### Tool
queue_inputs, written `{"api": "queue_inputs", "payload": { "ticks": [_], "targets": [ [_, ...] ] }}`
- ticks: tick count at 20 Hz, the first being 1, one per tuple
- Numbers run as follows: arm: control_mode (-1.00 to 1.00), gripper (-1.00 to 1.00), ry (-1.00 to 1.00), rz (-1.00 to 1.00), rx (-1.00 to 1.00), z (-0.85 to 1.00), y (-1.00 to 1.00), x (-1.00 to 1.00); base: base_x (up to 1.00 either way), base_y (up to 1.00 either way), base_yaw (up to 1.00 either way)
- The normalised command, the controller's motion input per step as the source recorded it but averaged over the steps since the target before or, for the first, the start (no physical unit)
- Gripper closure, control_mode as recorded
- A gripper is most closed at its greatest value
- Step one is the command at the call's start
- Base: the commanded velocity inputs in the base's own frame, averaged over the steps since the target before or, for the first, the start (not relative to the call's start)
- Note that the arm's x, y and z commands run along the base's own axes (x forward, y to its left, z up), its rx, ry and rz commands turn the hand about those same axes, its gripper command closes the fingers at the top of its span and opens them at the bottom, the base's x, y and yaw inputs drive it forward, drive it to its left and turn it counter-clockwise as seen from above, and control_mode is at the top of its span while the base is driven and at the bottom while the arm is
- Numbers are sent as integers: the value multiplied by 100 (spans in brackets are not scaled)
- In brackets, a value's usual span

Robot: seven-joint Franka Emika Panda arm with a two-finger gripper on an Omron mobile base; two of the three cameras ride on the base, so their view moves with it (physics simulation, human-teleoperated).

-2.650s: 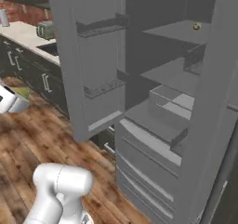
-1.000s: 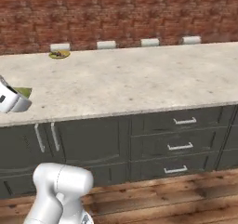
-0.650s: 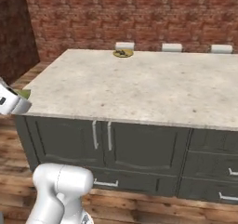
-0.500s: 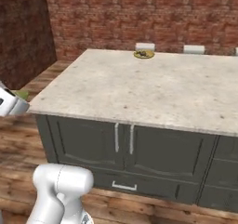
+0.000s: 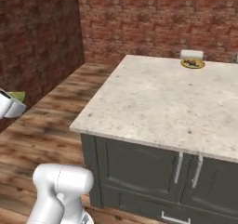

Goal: Take the lemon wedge from the fridge and place it on the plate with fish on the dining counter.

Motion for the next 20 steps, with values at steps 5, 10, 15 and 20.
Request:
{"api": "queue_inputs", "payload": {
  "ticks": [5,10,15,20],
  "targets": [
    [100,100,0,0,0,0,0,0,100,100,1],
    [100,100,0,0,0,0,0,0,100,100,0],
    [100,100,0,0,0,0,0,0,100,76,-14],
    [100,100,0,0,0,0,0,0,100,61,-27]
  ]
}}
